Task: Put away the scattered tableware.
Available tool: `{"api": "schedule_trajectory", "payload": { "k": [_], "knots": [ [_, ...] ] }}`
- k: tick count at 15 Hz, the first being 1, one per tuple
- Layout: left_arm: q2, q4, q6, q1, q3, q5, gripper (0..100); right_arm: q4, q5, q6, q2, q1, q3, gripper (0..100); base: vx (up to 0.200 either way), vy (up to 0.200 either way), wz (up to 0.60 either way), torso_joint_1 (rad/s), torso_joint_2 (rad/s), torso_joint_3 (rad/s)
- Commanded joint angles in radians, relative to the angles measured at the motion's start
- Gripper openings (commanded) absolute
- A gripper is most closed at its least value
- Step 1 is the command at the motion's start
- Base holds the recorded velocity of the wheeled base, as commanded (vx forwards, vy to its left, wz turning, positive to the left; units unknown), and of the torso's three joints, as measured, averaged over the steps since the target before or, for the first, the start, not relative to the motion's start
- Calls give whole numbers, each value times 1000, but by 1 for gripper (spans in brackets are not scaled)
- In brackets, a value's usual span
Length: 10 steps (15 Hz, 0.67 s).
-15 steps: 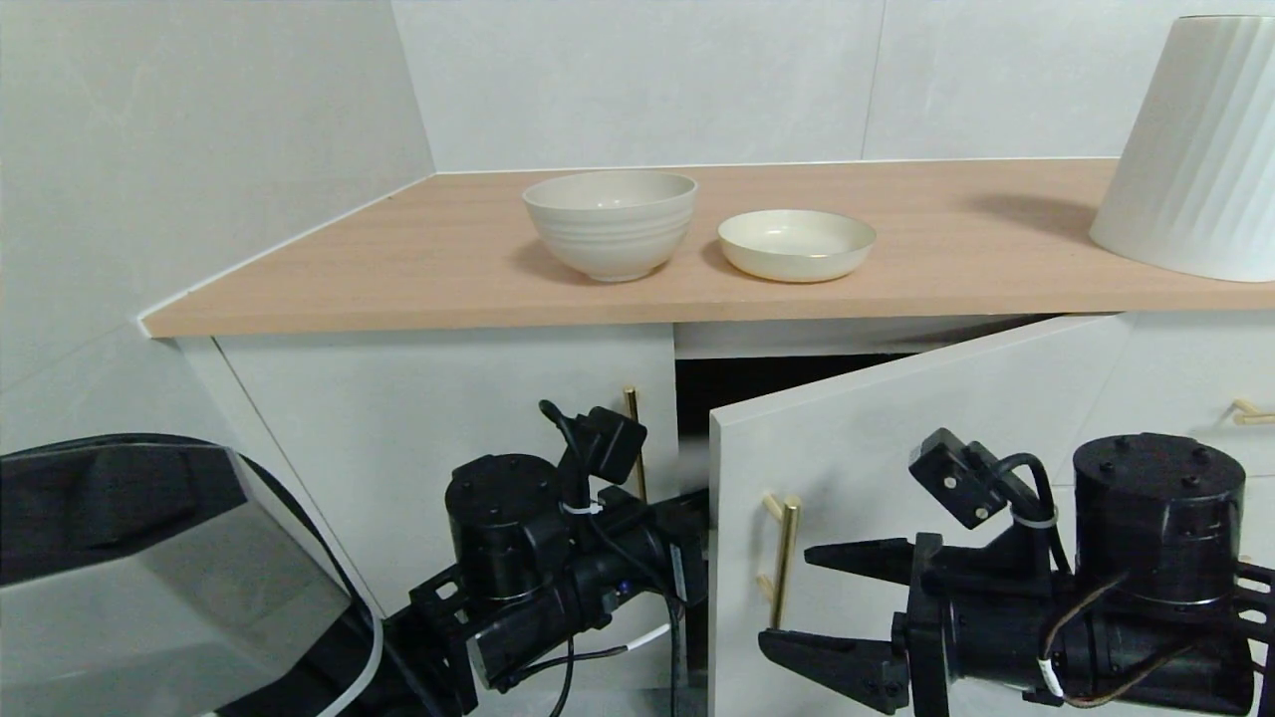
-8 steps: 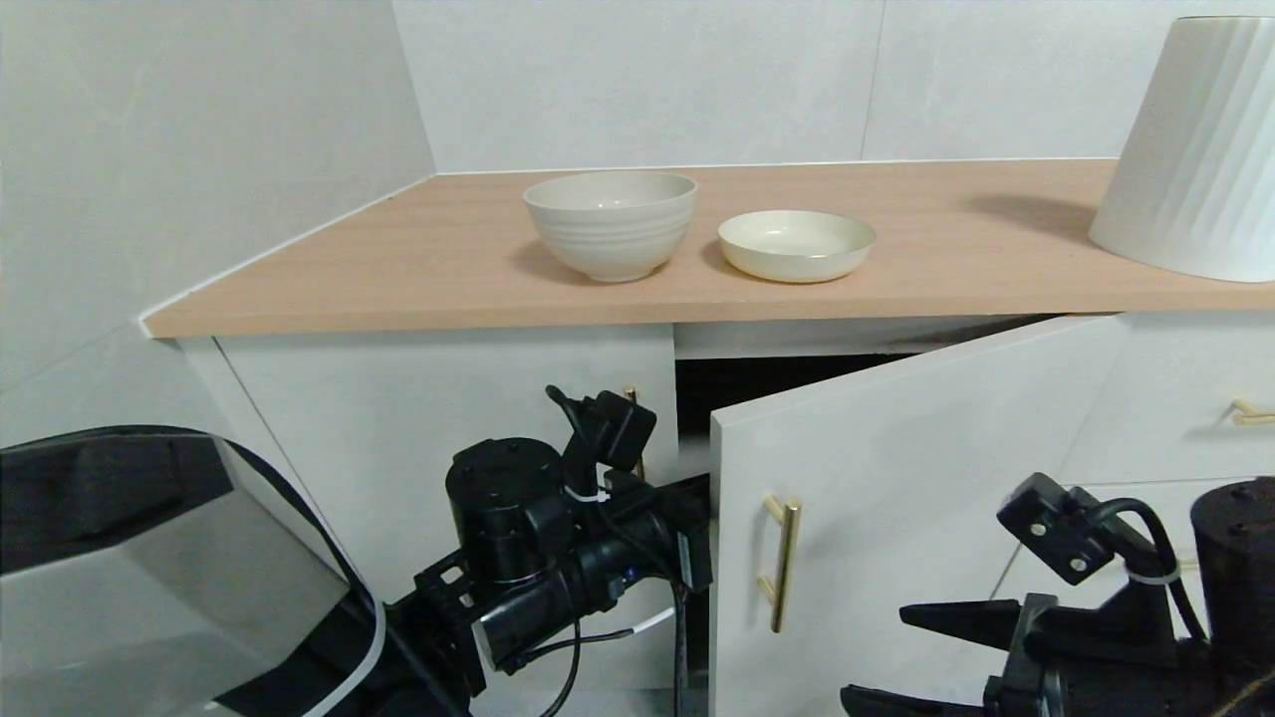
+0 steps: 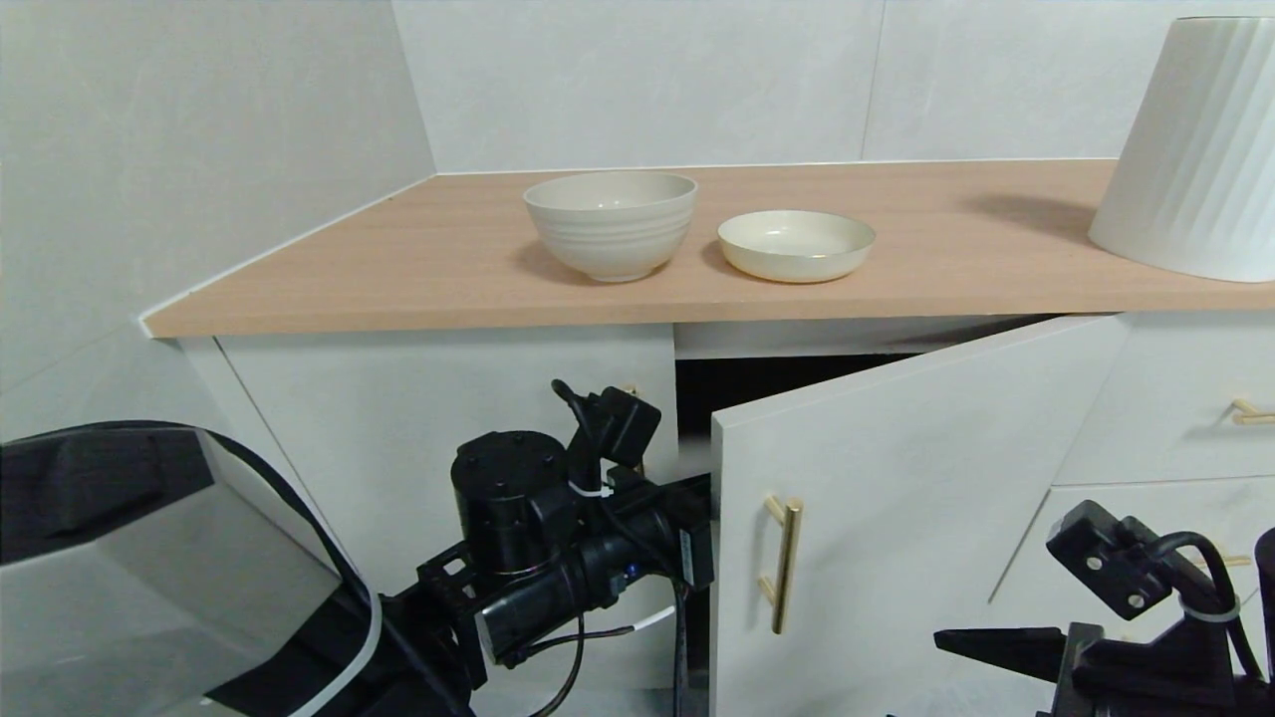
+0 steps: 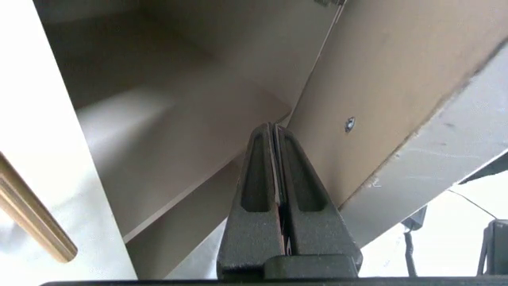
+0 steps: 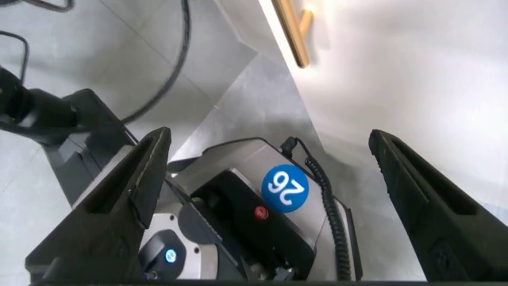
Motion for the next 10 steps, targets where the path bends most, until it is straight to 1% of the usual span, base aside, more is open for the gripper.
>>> {"api": "schedule_trajectory", "payload": {
  "k": [1,7,10],
  "knots": [
    [-2,0,-1,-1,-2,0,0,0,1,0,5,1,3,100,0,0,0,0,0,0],
    [18,-2,-5,-15,-10,0,0,-3,1,0,5,1,3,100,0,0,0,0,0,0],
    [20,0,-5,-15,-16,0,0,-5,1,-1,5,1,3,100,-200,0,0,6,6,-2]
  ]
}}
